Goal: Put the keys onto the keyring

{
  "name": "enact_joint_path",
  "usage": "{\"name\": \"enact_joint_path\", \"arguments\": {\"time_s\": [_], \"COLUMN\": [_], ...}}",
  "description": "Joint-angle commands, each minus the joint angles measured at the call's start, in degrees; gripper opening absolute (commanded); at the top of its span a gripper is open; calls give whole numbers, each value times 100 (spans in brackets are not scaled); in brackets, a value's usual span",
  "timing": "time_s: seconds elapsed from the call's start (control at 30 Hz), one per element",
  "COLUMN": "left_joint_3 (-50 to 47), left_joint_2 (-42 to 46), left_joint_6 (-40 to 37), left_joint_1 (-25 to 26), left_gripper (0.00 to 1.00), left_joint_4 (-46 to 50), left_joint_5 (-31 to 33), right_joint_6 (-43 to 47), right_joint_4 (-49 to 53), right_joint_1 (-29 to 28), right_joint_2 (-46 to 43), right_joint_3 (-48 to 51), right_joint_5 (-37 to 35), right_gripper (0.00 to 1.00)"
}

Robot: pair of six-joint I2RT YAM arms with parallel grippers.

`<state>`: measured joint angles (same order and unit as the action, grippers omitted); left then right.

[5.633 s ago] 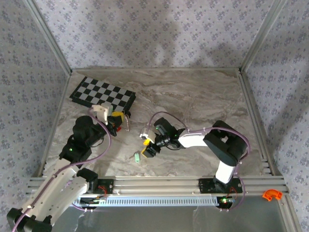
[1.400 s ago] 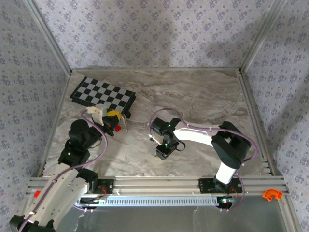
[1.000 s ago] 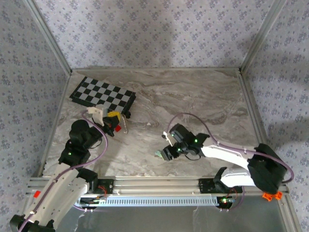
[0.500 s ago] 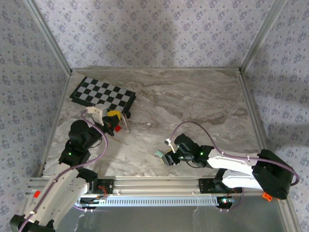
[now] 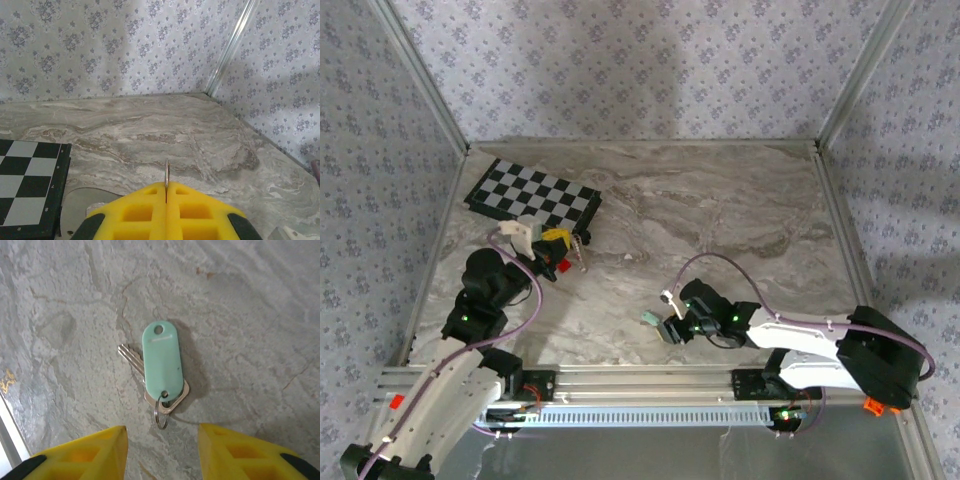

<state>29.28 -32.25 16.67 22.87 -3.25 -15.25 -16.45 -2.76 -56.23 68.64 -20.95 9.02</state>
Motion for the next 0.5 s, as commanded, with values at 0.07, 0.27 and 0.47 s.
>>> {"name": "enact_joint_path", "arguments": {"time_s": [0.07, 0.27, 0.47], "left_joint_3": [25, 21, 25], "left_joint_2": [83, 105, 111], "left_joint_6": [91, 92, 92], "left_joint_1": [-37, -37, -37], "left_gripper": [0, 0, 0], "left_joint_4": [-321, -316, -308], "left_joint_5": [-110, -109, -109], "right_joint_6": [190, 230, 230], "right_joint_4": [145, 145, 100], "right_joint_1": [-71, -112, -125], "right_joint_2": [321, 372, 439], "right_joint_3": [-289, -365, -405], "right_joint_5": [135, -1, -74], "right_gripper": [38, 32, 28]}}
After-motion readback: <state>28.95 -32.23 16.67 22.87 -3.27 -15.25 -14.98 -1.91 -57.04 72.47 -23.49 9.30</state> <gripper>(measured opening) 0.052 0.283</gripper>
